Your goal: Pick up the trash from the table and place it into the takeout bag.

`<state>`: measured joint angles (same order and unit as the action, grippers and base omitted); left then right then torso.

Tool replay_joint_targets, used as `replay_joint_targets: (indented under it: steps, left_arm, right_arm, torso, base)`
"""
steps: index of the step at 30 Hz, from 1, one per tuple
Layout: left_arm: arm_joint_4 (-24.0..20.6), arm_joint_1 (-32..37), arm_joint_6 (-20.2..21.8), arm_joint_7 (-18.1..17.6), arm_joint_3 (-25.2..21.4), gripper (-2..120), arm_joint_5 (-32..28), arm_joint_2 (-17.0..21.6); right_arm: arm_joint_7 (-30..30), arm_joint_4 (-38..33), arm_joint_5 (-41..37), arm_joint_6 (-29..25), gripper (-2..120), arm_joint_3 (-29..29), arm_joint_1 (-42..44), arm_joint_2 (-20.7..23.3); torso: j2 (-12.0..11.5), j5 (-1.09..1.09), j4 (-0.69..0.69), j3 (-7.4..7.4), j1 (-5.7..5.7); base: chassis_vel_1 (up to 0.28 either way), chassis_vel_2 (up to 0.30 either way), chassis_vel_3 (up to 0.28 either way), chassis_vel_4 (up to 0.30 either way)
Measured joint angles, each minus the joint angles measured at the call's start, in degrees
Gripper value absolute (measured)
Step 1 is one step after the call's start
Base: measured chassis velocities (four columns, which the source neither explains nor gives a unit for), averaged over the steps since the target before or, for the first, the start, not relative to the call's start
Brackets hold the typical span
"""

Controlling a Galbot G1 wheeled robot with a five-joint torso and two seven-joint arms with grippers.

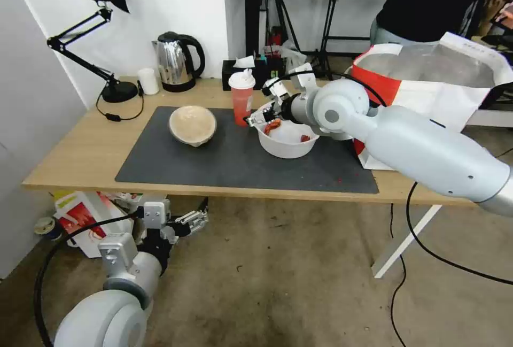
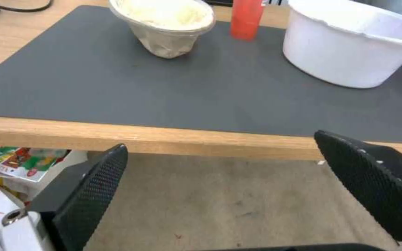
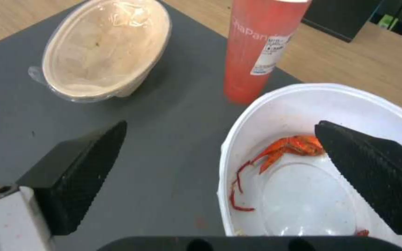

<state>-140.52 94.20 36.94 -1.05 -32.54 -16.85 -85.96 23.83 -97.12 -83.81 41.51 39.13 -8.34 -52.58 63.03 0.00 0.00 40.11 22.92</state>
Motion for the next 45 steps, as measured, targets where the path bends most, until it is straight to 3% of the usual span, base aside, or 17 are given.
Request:
replay_joint_targets:
  steps: [9, 28, 45]
  left_arm:
    - [0.0, 0.3, 0.0, 0.0, 0.1, 100, 0.2, -0.3]
    - [-0.1, 0.6, 0.0, 0.6, 0.2, 100, 1.3, -0.2]
    - [0.1, 0.4, -0.1, 0.6, 0.4, 100, 1.5, -0.3]
  right_arm:
    - [3.1, 0.0, -1.8, 0.0, 100, 1.2, 0.2, -0.2]
    - [4.7, 0.3, -1.8, 0.0, 100, 1.8, 2.9, -1.0]
    - [4.7, -0.7, -1.8, 0.0, 100, 3.4, 3.2, 0.9]
  torso:
    - [0.0, 0.0, 0.0, 0.0, 0.0]
    - [0.0, 0.0, 0.0, 0.0, 0.0]
    - [0.0, 0.0, 0.0, 0.0, 0.0]
  base:
    - [0.0, 0.0, 0.0, 0.0]
    - [0.0, 0.0, 0.0, 0.0]
    - [0.0, 0.0, 0.0, 0.0]
